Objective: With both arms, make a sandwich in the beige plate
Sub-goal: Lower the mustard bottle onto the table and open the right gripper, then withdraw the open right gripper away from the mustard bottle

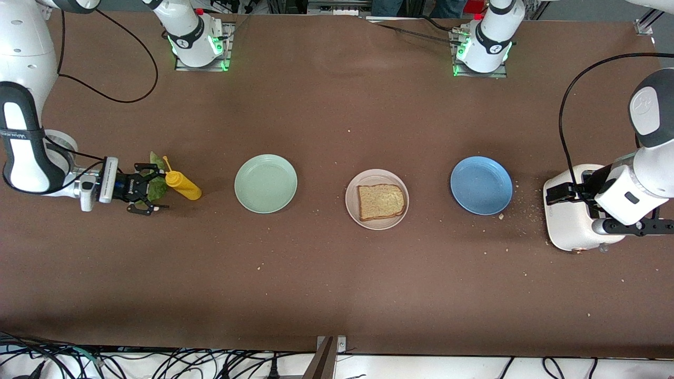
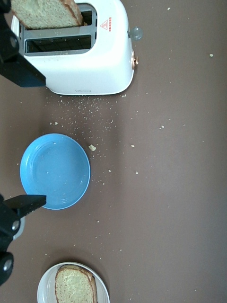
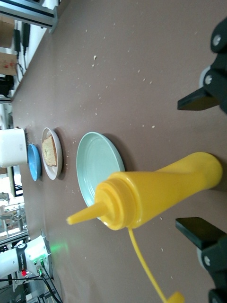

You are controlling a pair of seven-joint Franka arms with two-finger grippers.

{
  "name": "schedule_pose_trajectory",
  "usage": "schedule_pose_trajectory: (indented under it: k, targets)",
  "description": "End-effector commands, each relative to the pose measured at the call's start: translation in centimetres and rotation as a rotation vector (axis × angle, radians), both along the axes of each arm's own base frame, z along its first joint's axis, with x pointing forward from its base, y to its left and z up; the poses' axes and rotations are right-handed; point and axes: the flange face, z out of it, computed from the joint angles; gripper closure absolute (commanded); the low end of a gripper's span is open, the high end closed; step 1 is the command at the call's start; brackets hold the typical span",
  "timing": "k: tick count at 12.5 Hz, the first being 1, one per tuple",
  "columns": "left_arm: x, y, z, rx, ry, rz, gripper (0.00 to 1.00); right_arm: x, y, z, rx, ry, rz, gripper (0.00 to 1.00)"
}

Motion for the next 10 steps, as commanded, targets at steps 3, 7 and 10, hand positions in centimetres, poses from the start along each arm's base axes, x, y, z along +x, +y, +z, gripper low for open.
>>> schedule_pose_trajectory:
  k: [3, 7, 10]
  targets:
    - [-0.2, -0.3, 0.2, 0.04, 0.005, 0.001, 0.0, 4.6, -2.2, 9.1, -0.145, 0.158, 0.006, 0.0]
    - [-0.1, -0.3, -0.3, 0.041, 0.013, 0.0, 0.0, 6.5, -2.1, 15.8, -0.268, 0.282, -0.087, 0.0]
    - [-0.1, -0.2, -0.3, 0.041, 0.013, 0.002, 0.0, 6.6, -1.8, 20.2, -0.359, 0.366, -0.199, 0.0]
